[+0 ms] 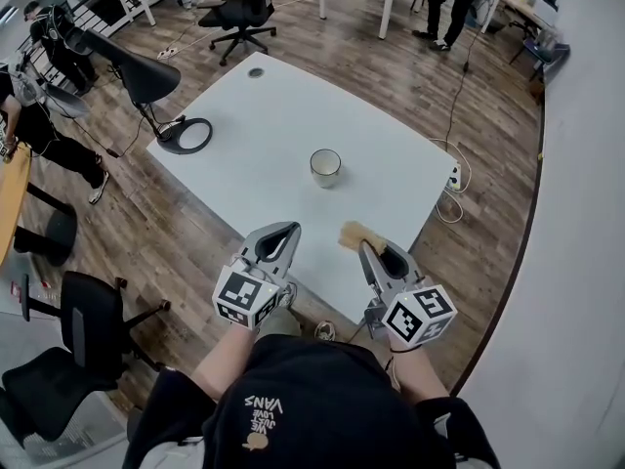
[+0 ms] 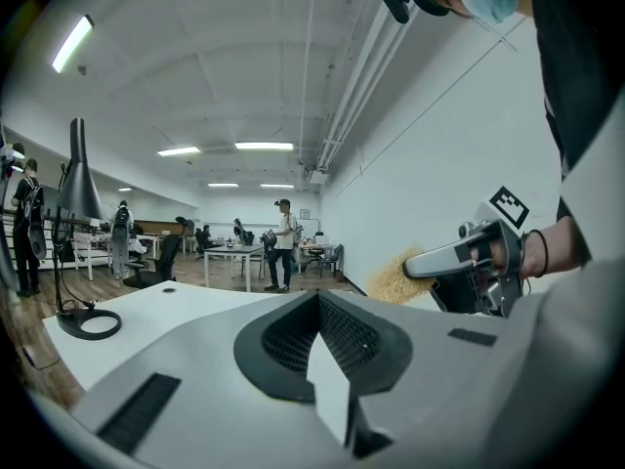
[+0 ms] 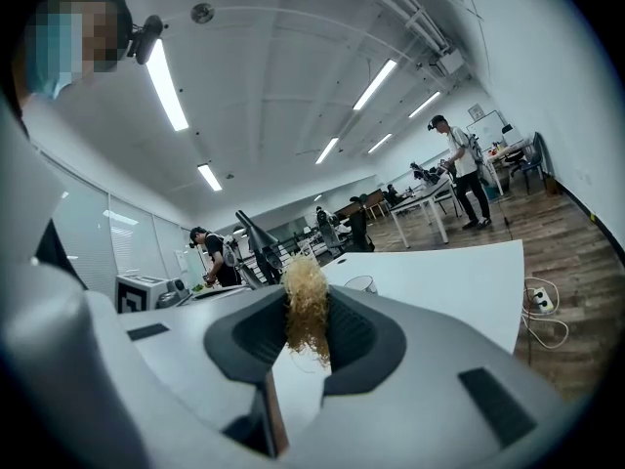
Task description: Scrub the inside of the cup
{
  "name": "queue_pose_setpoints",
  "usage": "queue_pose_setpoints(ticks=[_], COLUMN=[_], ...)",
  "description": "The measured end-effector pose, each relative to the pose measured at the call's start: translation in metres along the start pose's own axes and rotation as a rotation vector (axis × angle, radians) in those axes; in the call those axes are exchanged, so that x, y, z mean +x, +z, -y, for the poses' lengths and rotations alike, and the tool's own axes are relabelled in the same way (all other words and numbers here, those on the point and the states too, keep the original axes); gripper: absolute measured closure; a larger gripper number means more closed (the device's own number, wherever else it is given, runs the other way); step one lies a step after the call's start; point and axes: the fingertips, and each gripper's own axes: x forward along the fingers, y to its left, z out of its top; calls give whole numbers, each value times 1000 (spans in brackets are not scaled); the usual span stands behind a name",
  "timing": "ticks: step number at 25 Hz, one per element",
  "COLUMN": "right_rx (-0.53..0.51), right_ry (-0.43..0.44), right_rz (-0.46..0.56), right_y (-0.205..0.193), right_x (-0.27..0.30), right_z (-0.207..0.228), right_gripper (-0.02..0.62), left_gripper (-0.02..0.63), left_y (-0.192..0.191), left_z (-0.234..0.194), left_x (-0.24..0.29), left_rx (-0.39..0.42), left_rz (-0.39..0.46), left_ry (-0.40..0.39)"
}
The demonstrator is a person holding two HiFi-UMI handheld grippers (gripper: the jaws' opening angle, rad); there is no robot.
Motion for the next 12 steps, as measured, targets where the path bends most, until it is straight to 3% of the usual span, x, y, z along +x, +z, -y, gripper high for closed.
queue_pose_setpoints(ticks=[12], right_rx=[-22], right_ry=[6], right_rz=[-13], right_y=[0], right_x=[4], right_z=[0], right_gripper=[505], left_gripper=[597], left_y=[3], left_z=[2], left_x=[6], left_rx=[5], left_rz=[4], left_ry=[-1])
